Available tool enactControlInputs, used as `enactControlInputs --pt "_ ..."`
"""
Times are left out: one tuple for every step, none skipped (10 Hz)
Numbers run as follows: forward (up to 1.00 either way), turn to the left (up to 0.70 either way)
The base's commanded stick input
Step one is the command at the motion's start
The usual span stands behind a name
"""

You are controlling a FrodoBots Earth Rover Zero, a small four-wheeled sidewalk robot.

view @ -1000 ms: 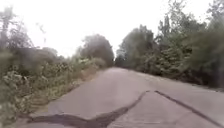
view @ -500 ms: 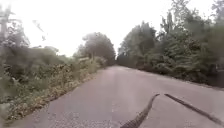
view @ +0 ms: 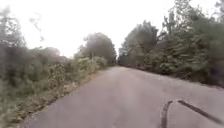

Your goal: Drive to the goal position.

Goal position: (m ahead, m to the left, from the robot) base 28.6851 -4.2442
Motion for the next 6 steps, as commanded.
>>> enactControlInputs --pt "0.85 0.0" --pt "0.85 0.0" --pt "0.85 0.0" --pt "0.85 0.0" --pt "0.85 -0.01" --pt "0.85 -0.1"
